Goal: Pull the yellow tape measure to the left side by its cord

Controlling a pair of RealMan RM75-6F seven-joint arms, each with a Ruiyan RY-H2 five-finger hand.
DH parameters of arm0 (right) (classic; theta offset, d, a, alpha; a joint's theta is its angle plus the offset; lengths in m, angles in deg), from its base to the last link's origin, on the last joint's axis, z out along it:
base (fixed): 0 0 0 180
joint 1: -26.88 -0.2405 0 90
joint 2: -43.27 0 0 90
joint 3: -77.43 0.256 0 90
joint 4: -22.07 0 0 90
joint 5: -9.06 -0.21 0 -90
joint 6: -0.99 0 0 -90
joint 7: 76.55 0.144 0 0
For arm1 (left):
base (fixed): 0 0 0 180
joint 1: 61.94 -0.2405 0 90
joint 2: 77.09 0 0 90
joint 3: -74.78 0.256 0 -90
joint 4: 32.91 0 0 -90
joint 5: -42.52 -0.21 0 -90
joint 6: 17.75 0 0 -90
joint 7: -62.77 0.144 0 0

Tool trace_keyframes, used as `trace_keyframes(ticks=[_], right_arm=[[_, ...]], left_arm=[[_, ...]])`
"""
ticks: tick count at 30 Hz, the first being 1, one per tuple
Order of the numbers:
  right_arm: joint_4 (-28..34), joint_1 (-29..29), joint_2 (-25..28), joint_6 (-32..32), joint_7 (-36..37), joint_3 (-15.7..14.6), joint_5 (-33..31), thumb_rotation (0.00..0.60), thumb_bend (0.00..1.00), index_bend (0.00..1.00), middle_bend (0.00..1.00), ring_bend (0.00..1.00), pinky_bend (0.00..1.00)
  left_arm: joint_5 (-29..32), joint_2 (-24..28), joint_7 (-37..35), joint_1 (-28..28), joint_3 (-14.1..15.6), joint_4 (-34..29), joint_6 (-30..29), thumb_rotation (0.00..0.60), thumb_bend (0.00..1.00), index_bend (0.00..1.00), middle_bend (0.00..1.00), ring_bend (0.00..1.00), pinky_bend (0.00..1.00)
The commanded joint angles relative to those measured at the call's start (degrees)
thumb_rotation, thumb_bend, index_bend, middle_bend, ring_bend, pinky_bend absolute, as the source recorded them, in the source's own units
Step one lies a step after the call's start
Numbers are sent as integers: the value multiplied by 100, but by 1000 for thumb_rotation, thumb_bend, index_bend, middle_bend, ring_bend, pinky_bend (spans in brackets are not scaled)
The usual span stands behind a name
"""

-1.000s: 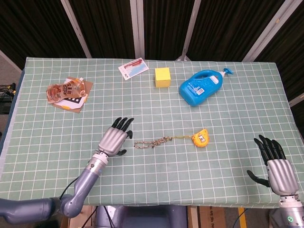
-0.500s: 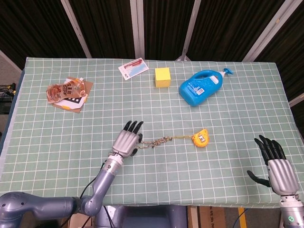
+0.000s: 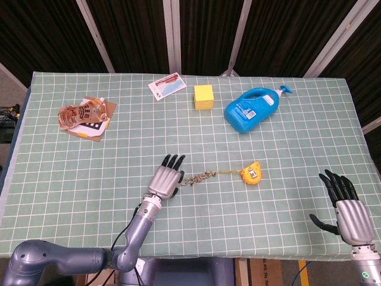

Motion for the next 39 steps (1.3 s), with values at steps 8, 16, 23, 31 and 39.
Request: trace_keyframes(ticks=[8, 16, 23, 31, 39], right_arm=[[9, -3, 9, 19, 25, -2, -12, 600, 219, 0, 0, 0, 0], [14, 1, 12, 7, 23, -7, 4, 600, 220, 0, 0, 0, 0], [16, 6, 16, -2, 30, -9, 10, 600, 219, 0, 0, 0, 0], [12, 14, 17, -21, 19, -11, 21, 600, 219, 0, 0, 0, 0], [6, 21, 12, -43, -5, -13, 40, 600, 219, 0, 0, 0, 0]], left_arm=[[92, -87, 32, 46, 20, 121, -43, 600, 445, 533, 0, 0, 0], [85, -124, 7, 52, 67, 127, -102, 600, 460, 556, 0, 0, 0], [74, -119, 7, 53, 87, 131, -160, 600, 493, 584, 0, 0, 0], [-47, 57, -23, 3, 139, -41, -282, 600, 524, 600, 0, 0, 0], [-314, 643, -65, -126, 217, -497, -463, 600, 524, 606, 5, 0, 0]])
